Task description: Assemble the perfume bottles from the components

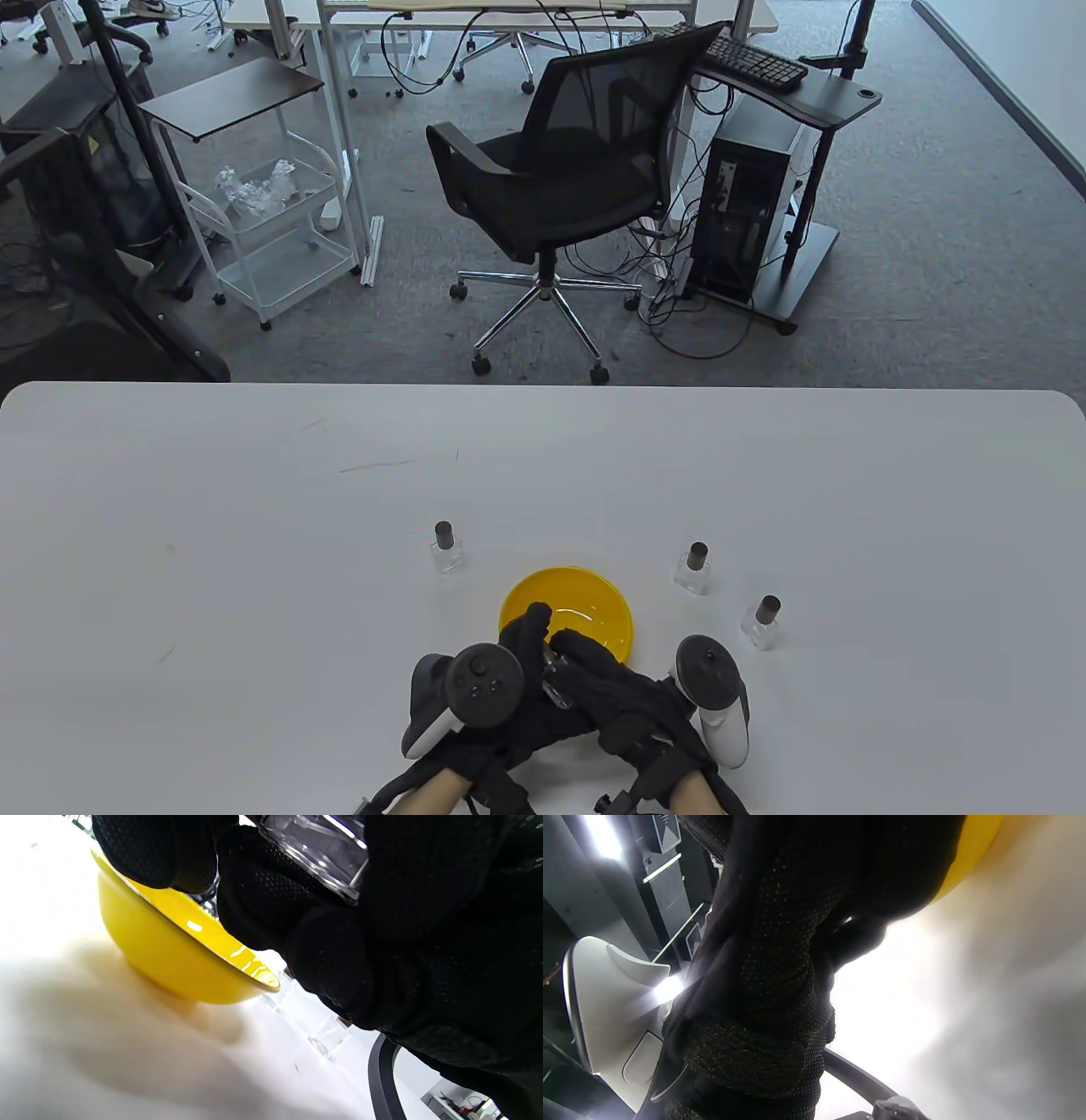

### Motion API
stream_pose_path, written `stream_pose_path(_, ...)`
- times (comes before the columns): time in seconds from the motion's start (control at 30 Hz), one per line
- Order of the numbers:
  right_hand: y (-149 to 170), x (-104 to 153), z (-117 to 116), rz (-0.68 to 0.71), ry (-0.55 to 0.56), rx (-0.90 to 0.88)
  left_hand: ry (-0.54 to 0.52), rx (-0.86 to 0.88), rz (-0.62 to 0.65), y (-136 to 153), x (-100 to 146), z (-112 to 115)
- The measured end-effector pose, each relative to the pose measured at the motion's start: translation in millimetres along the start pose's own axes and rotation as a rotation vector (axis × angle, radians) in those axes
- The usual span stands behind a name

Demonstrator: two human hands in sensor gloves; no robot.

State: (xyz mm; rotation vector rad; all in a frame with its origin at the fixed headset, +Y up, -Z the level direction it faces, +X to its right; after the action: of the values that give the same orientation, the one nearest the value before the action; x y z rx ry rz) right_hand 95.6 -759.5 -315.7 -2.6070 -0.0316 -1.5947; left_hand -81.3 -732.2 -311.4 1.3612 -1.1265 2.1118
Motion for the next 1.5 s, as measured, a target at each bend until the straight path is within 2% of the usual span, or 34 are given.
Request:
stream_pose_path(0.07, -0.9, -0.7, -1.0, 0.012, -0.002, 0.0, -0.07, -0.029, 0.044, -1.1, 2.3, -2.2)
stream_pose_path(0.23, -5.7, -0.5, 2.4, 0.043, 0.031, 0.021, -0.105, -0.049, 0.076, -7.3, 3.2, -2.1)
stream_pose_path(0.43, -7.4, -0.8, 4.8, 0.047, 0.047, 0.083, 0.009, -0.082, 0.091, -8.7, 0.4, -0.5)
stream_pose_path(0.67, -11.5, 1.6, 12.9, 0.04, 0.049, 0.092, -0.002, -0.023, 0.117, -12.6, -1.6, -11.6)
stream_pose_path(0.77, -9.2, 2.5, 19.4, 0.014, 0.052, 0.065, 0.0, -0.077, 0.089, -10.7, -0.2, -12.9)
stream_pose_path(0.83, -9.4, 4.0, 24.8, 0.017, 0.084, 0.105, -0.036, -0.105, 0.059, -4.7, 3.5, -14.3)
stream_pose_path(0.93, -11.9, 8.8, 33.7, 0.025, 0.204, 0.193, -0.075, -0.087, 0.008, 9.5, 7.8, -18.8)
stream_pose_path(1.17, -23.5, 19.6, 51.6, 0.019, 0.409, 0.455, -0.186, -0.108, -0.084, 32.2, 22.0, -47.2)
stream_pose_path(1.37, -26.3, 24.1, 64.1, -0.108, 0.613, 0.773, -0.233, -0.113, -0.145, 44.7, 28.8, -64.4)
stream_pose_path(1.43, -22.5, 20.9, 67.5, -0.136, 0.647, 0.759, -0.233, -0.13, -0.158, 48.4, 30.0, -66.8)
stream_pose_path(1.5, -16.4, 14.9, 70.2, -0.173, 0.622, 0.695, -0.228, -0.138, -0.166, 51.8, 30.2, -68.3)
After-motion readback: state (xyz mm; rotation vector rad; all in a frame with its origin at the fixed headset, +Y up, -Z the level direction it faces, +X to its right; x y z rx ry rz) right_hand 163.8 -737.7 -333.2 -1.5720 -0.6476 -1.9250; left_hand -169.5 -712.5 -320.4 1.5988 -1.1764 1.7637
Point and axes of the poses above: the tracker on the back of each hand, its own y axis roughly to the little-finger side, its own x axis roughly from the fingertips to the wrist, z = x × y, the point moved 1 cm from there along -x, roughly from the wrist to the fingertips, and after that the axes turned 2 degrees about z, right-handed, at the moved point
